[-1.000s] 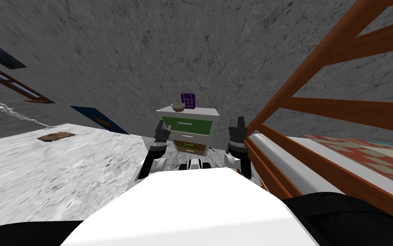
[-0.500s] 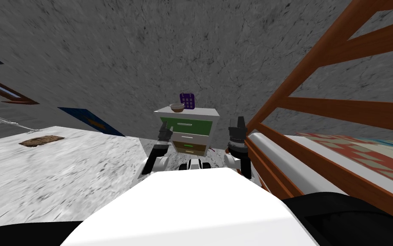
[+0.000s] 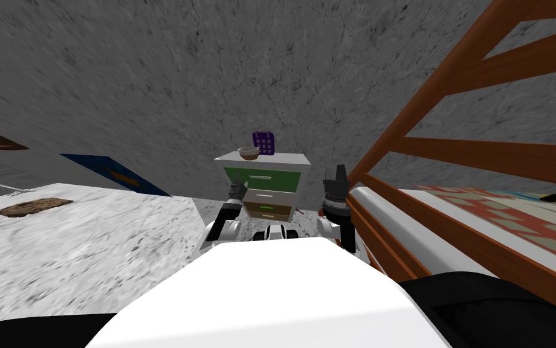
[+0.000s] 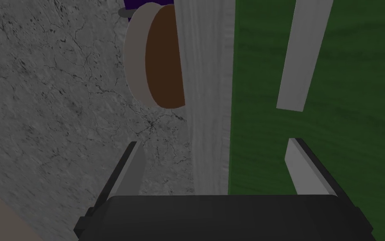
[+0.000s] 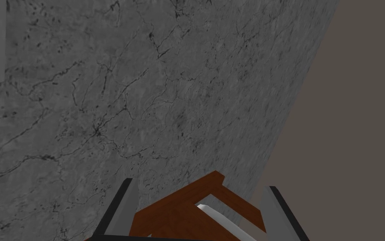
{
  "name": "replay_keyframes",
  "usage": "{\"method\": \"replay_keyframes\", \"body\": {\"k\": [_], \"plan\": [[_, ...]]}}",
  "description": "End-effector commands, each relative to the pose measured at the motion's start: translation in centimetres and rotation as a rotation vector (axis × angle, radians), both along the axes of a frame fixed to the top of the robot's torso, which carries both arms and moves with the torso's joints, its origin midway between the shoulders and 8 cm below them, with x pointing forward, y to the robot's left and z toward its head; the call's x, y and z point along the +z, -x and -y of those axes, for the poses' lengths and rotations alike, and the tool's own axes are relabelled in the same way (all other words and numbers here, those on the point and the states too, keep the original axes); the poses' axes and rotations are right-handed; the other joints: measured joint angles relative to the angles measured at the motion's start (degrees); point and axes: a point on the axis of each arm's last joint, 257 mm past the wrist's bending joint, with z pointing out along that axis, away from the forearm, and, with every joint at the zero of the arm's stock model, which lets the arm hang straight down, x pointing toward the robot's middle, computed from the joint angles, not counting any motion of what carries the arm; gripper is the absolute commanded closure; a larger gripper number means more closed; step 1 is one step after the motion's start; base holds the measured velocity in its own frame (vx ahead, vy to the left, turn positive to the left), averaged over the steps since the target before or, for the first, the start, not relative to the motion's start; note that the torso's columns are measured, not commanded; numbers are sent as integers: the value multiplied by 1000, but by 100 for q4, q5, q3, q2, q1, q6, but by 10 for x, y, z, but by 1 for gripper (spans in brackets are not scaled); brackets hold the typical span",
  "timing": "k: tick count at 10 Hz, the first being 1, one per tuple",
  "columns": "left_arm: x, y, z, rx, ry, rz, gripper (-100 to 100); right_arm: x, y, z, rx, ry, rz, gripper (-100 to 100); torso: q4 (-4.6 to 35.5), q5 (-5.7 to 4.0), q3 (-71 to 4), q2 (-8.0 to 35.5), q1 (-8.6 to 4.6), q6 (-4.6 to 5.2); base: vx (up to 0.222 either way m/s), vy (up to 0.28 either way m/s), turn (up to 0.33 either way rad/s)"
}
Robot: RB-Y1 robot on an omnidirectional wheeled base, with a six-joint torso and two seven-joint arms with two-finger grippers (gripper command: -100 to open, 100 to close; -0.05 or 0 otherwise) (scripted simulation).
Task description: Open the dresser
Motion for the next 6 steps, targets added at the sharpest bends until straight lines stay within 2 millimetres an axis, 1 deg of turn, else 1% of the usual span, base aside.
{"method": "replay_keyframes", "body": {"k": [1,2,3,6], "plan": [[-12,-5,3,-4,-3,-48,-100,0,0,0,0,0,0,0,0,0,0,1,-1,0,19,19,-50],[-17,-7,4,-5,-4,-66,-100,0,0,0,0,0,0,0,0,-1,0,1,-1,0,17,18,-41],[-28,-11,6,-9,-8,-104,-100,0,0,0,0,0,0,0,0,0,0,0,0,0,28,29,-78],[-44,-17,9,-13,-15,-161,-100,0,0,0,0,0,0,0,-1,0,-1,-2,0,0,28,28,-56]]}}
